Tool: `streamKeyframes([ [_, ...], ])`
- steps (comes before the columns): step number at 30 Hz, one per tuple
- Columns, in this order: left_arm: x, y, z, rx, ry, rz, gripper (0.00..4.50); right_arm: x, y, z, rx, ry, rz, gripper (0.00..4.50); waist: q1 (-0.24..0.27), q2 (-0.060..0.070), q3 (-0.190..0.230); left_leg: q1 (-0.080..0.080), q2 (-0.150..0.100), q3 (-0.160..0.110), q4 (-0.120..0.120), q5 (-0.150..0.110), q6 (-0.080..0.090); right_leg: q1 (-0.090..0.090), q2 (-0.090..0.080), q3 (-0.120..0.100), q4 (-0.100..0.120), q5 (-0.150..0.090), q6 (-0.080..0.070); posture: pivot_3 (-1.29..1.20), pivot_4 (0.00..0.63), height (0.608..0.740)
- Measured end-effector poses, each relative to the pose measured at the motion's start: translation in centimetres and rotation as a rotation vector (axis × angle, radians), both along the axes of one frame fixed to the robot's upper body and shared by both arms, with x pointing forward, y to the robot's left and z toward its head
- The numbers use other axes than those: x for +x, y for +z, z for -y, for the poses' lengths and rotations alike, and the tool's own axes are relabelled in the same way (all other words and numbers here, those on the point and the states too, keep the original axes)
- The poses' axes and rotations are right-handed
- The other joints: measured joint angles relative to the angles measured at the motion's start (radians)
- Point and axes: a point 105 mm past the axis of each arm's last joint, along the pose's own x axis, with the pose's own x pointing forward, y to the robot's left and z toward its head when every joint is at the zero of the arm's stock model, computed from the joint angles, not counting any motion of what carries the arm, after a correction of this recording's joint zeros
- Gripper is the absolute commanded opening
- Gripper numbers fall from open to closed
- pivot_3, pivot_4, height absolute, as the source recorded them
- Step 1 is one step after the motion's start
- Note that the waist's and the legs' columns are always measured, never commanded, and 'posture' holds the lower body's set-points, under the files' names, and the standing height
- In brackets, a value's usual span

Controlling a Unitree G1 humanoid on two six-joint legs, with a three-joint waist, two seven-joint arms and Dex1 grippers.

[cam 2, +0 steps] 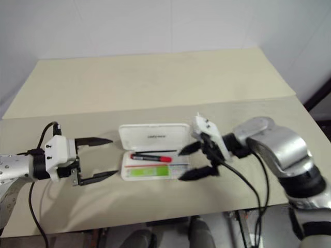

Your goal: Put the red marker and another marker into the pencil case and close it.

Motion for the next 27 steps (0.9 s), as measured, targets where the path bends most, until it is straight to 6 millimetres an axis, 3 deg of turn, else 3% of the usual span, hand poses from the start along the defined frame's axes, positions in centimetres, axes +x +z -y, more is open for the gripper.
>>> streamKeyframes([
  [4, 0.3, 0.0, 0.3, -0.001, -0.014, 0.003, 4.50, 1.6, -0.9, 2.1, -0.035, -0.070, 0.050, 4.49, -0.007, 0.000, 0.000, 0.001, 0.001, 0.009, 0.002, 0.000, 0.000, 0.000, 0.000, 0.002, 0.001, 0.001, 0.000, 0.00, 0.150, 0.740],
  [13, 0.8, 0.3, 1.4, -0.013, -0.039, 0.016, 4.50, 8.2, -2.4, 4.7, -0.025, -0.285, 0.223, 4.49, -0.006, 0.000, 0.000, 0.001, 0.009, 0.012, 0.004, -0.002, -0.003, -0.001, 0.008, 0.004, 0.000, 0.004, -0.003, 0.00, 0.150, 0.740],
  [20, 1.1, 0.2, 2.0, -0.034, -0.023, 0.022, 4.50, 9.7, -3.8, 3.3, -0.023, -0.317, 0.255, 4.49, -0.005, 0.000, 0.000, 0.001, 0.009, 0.012, 0.004, -0.002, -0.004, -0.002, 0.008, 0.004, 0.000, 0.004, -0.003, 0.00, 0.150, 0.740],
  [27, 1.5, 0.1, 2.3, -0.054, 0.014, 0.028, 4.50, 11.0, -2.7, 2.7, -0.020, -0.388, 0.283, 4.49, -0.006, 0.000, 0.000, 0.001, 0.009, 0.012, 0.006, -0.002, -0.004, -0.002, 0.008, 0.004, 0.001, 0.004, -0.004, 0.00, 0.150, 0.740],
])
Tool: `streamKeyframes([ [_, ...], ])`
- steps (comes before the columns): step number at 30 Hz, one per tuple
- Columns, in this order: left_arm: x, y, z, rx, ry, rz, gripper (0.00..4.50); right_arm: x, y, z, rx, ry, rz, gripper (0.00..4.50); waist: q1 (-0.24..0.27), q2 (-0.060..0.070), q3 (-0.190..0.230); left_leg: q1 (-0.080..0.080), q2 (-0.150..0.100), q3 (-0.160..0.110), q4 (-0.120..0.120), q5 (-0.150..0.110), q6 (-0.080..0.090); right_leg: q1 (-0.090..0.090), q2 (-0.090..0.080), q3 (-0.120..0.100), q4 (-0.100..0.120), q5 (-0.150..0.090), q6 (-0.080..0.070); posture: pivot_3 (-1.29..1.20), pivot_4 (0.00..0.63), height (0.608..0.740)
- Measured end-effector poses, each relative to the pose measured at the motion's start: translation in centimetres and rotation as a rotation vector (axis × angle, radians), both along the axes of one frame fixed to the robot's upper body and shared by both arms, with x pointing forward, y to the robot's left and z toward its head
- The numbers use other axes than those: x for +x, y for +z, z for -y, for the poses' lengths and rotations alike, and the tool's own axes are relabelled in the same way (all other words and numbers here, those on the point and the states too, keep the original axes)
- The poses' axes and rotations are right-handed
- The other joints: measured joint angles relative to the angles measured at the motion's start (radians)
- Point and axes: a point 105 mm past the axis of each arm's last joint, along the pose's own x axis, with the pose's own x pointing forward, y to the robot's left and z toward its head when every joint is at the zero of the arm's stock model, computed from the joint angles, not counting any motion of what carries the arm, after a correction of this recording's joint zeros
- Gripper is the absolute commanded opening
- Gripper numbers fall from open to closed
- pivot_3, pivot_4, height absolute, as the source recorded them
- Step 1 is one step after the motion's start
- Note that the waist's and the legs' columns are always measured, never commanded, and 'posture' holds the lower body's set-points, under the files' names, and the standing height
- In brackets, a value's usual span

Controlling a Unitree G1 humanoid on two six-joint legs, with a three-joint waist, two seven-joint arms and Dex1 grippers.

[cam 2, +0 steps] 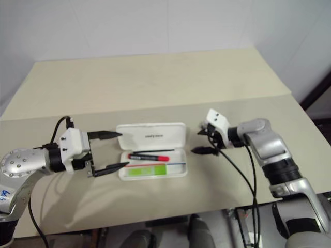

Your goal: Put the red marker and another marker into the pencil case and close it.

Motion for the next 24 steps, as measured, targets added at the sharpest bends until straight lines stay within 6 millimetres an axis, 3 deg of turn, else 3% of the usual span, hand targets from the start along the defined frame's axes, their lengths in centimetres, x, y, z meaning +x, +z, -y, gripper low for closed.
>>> streamKeyframes([
  [6, 0.1, -0.2, 0.5, -0.018, 0.002, -0.002, 4.50, 1.4, 1.8, 0.6, 0.041, -0.118, 0.045, 4.49, 0.001, 0.000, 0.000, 0.000, 0.000, 0.000, 0.000, 0.000, 0.000, 0.000, 0.000, 0.000, 0.000, 0.000, 0.000, 0.00, 0.150, 0.740],
  [18, 0.6, 0.1, 1.5, -0.021, -0.027, 0.016, 4.50, 4.1, -0.4, 0.8, 0.065, -0.313, 0.075, 4.49, -0.002, 0.000, 0.000, 0.000, 0.000, 0.000, 0.001, 0.000, 0.000, 0.000, 0.000, 0.000, 0.001, 0.000, 0.000, 0.00, 0.150, 0.740],
  [24, 0.8, 0.2, 2.1, -0.037, -0.033, 0.025, 4.50, 4.6, -0.2, 0.1, 0.084, -0.306, 0.094, 4.49, -0.002, 0.000, 0.000, 0.000, 0.000, 0.000, 0.001, 0.000, 0.000, 0.000, 0.000, 0.000, 0.001, 0.000, 0.000, 0.00, 0.150, 0.740],
])
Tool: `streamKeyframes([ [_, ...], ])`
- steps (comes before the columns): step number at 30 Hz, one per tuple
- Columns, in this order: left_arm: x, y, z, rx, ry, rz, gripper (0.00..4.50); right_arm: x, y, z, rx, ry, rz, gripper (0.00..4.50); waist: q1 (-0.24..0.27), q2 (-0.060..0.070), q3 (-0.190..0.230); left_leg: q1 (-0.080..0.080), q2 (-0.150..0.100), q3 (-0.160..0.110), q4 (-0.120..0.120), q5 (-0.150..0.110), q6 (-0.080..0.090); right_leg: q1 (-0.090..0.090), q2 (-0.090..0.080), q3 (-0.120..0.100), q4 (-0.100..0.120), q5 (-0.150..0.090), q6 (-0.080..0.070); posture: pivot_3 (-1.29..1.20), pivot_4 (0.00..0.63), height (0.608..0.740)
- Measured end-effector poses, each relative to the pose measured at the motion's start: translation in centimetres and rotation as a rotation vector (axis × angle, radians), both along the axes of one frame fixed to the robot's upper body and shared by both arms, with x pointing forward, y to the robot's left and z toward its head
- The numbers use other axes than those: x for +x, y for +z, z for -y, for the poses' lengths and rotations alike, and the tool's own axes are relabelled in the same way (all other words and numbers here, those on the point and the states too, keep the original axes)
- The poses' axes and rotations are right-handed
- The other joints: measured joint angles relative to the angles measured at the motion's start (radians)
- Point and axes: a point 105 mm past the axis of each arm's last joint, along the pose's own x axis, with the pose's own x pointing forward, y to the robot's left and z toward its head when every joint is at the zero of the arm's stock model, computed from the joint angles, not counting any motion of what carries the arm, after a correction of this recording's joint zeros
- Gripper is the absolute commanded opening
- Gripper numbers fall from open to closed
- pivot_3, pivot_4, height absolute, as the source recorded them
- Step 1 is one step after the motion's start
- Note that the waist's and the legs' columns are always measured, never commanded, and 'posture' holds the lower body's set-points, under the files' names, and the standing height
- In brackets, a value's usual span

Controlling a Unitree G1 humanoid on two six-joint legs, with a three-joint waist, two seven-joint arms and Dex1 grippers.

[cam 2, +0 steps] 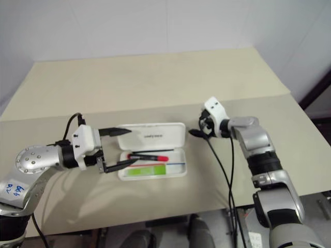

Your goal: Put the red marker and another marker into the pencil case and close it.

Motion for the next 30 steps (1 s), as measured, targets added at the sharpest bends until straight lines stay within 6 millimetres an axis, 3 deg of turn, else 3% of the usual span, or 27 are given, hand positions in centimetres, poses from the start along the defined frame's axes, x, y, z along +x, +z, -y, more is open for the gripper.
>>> streamKeyframes([
  [10, 0.4, -0.2, 0.5, -0.026, 0.019, -0.011, 4.50, 0.4, -0.5, 0.8, -0.003, -0.032, 0.001, 4.49, 0.001, 0.000, 0.000, 0.000, 0.000, 0.000, 0.001, 0.000, 0.000, 0.000, 0.000, 0.000, 0.000, 0.000, 0.000, 0.00, 0.150, 0.740],
  [18, 1.1, 0.9, 1.6, -0.043, 0.038, -0.007, 4.50, 0.8, -1.6, 2.3, -0.017, -0.084, -0.009, 4.49, 0.000, 0.000, 0.000, 0.000, 0.000, 0.000, 0.001, 0.000, 0.000, 0.000, 0.000, 0.000, 0.000, 0.000, 0.000, 0.00, 0.150, 0.740],
  [30, 0.7, 2.4, 2.6, -0.047, 0.012, -0.013, 4.50, 1.0, -1.7, 2.6, 0.013, -0.117, -0.005, 4.49, -0.001, 0.000, 0.000, 0.000, 0.000, 0.000, 0.001, 0.000, 0.000, 0.000, 0.000, 0.001, 0.001, 0.000, 0.000, 0.00, 0.150, 0.740],
])
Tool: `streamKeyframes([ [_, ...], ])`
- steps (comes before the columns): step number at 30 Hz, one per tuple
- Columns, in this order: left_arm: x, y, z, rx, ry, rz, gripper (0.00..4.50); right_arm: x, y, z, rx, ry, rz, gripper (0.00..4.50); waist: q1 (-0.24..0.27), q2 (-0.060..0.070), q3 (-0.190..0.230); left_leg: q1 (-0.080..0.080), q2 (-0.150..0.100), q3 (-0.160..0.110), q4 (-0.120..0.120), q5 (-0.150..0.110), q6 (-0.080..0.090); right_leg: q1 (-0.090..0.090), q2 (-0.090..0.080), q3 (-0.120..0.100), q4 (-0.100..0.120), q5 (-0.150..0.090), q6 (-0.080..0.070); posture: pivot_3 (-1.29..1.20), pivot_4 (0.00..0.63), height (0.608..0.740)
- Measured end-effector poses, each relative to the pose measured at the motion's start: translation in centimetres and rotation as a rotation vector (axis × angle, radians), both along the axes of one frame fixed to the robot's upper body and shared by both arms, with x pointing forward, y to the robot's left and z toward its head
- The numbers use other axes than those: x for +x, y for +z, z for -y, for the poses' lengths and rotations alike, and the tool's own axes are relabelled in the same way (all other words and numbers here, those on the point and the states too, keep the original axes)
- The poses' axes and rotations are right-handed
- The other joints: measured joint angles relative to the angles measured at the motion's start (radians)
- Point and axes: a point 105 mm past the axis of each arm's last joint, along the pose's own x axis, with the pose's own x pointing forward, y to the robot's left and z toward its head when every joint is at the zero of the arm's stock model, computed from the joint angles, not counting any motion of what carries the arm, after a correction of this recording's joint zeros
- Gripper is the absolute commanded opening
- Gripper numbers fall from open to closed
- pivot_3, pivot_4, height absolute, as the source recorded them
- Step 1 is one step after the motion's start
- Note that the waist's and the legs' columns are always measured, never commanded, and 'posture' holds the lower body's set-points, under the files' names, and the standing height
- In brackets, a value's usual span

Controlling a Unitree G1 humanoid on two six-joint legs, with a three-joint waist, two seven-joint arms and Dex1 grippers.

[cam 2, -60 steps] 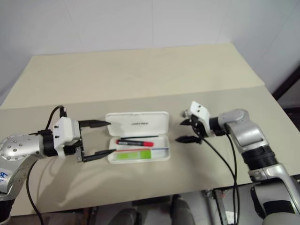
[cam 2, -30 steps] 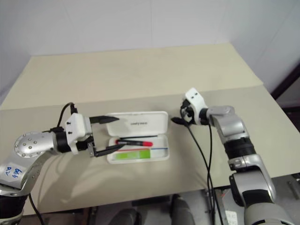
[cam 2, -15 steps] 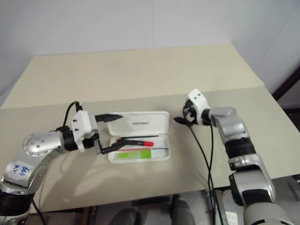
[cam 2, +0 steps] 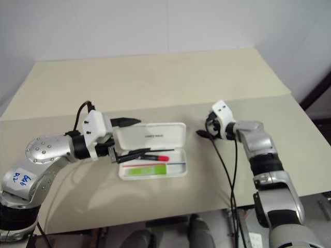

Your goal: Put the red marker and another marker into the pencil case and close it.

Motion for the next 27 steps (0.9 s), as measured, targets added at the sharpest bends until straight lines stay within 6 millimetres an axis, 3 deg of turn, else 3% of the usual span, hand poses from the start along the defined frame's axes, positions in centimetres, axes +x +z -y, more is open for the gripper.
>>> streamKeyframes([
  [17, -0.2, -0.8, -0.4, 0.005, 0.007, -0.032, 4.50, 1.2, -0.1, -1.0, 0.090, -0.124, 0.040, 4.49, -0.020, 0.000, 0.000, 0.000, 0.000, 0.000, 0.000, 0.000, -0.001, 0.000, 0.000, 0.001, 0.001, 0.000, 0.000, 0.00, 0.150, 0.740],
  [27, -0.2, -0.8, -0.4, 0.004, 0.009, -0.032, 4.50, 1.3, -0.3, -1.6, 0.111, -0.145, 0.048, 1.05, -0.022, 0.000, 0.000, 0.000, 0.000, 0.000, 0.000, 0.000, -0.001, 0.000, 0.000, 0.001, 0.001, 0.001, 0.000, 0.00, 0.150, 0.740],
])
